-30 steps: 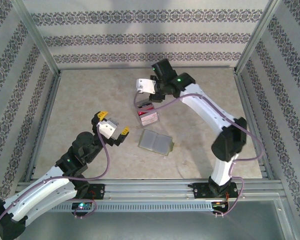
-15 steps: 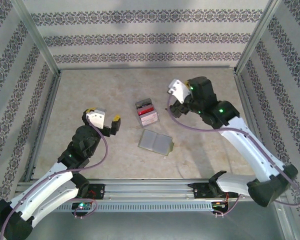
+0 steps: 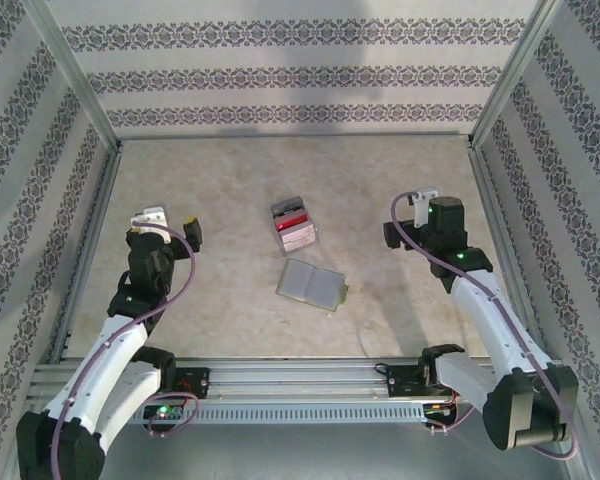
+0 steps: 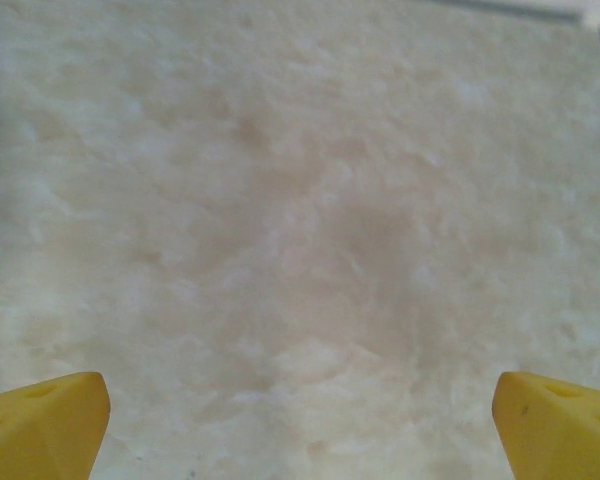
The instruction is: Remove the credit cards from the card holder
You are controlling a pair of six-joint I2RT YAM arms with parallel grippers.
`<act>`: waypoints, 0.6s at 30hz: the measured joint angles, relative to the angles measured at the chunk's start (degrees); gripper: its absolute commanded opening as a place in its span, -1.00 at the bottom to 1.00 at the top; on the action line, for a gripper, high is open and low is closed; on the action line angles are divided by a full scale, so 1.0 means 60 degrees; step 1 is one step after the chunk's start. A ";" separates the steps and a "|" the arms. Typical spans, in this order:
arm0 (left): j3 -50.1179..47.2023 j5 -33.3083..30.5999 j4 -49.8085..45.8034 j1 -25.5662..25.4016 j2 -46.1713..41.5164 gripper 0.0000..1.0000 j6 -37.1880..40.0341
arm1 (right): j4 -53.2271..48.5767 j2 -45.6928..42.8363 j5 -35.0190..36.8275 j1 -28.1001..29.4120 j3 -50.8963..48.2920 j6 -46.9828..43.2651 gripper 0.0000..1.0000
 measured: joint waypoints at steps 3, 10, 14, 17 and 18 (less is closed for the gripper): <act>-0.0182 0.0080 -0.0022 0.0339 0.0382 0.99 0.0007 | 0.0663 0.0171 0.0175 -0.0175 -0.0645 0.0237 0.96; -0.0317 0.0364 0.0004 0.0627 0.0911 0.99 0.0007 | 0.2619 0.0874 0.0393 -0.0197 -0.1679 0.0382 0.96; -0.0415 0.0466 0.0146 0.0754 0.1257 0.99 0.0007 | 0.3803 0.1621 0.0426 -0.0197 -0.2142 0.0379 0.96; -0.0426 0.0568 0.0266 0.0841 0.1588 0.99 0.0007 | 0.4586 0.2069 0.0423 -0.0197 -0.2448 0.0382 0.96; -0.0426 0.0601 0.0317 0.0867 0.1694 0.99 0.0007 | 0.4838 0.2164 0.0419 -0.0197 -0.2499 0.0382 0.96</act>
